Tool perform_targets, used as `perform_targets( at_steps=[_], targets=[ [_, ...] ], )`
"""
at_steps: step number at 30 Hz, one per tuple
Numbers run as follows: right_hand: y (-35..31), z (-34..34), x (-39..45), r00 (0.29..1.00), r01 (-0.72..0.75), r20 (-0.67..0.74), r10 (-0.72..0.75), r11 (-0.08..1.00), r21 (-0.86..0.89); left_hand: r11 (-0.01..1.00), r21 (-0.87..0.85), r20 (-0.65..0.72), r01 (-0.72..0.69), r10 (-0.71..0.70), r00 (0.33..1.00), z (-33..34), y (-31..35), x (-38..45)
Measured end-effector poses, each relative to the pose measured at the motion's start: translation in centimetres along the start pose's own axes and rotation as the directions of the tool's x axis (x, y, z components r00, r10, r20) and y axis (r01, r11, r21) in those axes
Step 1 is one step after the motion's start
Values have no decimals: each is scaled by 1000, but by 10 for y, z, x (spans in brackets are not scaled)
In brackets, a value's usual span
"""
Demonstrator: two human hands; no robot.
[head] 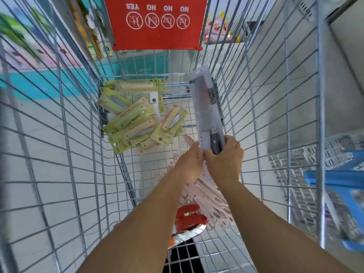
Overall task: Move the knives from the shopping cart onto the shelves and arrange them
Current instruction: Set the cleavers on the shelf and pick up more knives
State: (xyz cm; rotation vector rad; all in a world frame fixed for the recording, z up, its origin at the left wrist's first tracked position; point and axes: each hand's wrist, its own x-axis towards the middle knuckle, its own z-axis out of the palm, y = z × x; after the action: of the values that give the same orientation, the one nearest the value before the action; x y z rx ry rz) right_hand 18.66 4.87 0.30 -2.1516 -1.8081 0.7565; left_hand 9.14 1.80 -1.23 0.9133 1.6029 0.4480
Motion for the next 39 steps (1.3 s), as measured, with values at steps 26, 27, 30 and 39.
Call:
perform_targets(
  at_steps=[26, 27, 30, 39],
  targets=[
    [-21, -3, -63, 328, 363, 864, -383, 895, 258, 965, -221, -734, 138, -258, 628, -42, -22, -120],
    [-15, 0, -67, 294, 408, 880, -373, 882, 237, 963, -227, -745, 144, -267, 611, -40, -24, -128],
    [2, 11, -76, 238, 595, 904, -355, 789, 153, 961, -236, -775, 147, -277, 568, -34, -31, -147],
    [29, 20, -79, 155, 881, 934, -322, 473, 17, 952, -179, -792, 248, -289, 538, -23, -57, -178]
  ],
)
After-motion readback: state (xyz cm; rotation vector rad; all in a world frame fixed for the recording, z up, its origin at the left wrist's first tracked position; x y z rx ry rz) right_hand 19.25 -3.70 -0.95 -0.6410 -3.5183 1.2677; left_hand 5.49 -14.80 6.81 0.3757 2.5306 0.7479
